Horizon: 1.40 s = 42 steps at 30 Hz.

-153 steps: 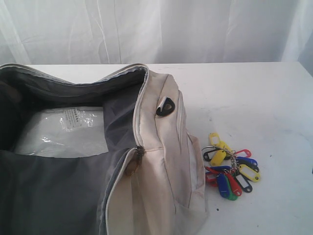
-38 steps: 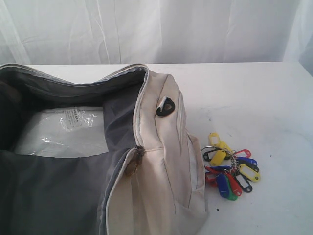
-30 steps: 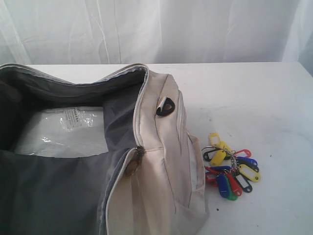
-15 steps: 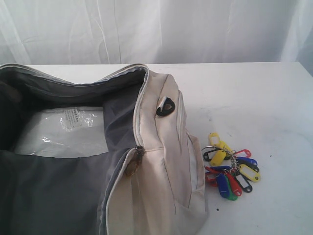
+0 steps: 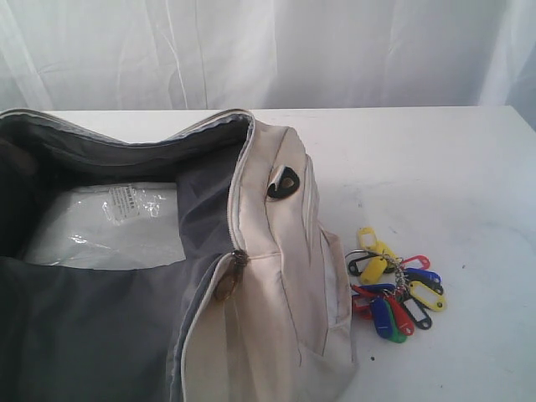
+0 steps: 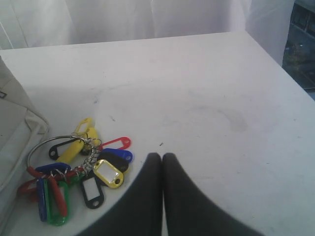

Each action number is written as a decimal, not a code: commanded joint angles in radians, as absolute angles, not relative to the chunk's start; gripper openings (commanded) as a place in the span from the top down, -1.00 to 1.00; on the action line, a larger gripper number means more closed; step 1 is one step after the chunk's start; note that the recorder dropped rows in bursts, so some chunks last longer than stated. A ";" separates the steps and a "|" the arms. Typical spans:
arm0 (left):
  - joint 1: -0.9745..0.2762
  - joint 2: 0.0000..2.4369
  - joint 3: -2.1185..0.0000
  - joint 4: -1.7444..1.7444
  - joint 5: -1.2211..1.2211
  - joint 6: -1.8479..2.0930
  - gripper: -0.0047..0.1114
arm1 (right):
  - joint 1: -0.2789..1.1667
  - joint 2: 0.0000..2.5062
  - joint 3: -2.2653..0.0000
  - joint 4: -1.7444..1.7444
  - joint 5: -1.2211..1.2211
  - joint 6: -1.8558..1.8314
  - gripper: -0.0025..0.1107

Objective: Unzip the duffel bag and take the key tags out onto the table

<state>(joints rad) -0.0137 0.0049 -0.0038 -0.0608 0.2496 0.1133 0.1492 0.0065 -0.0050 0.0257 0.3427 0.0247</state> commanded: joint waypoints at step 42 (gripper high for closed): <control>-0.012 0.000 0.000 -0.066 0.254 0.112 0.51 | 0.118 0.000 0.000 0.030 0.360 0.038 0.96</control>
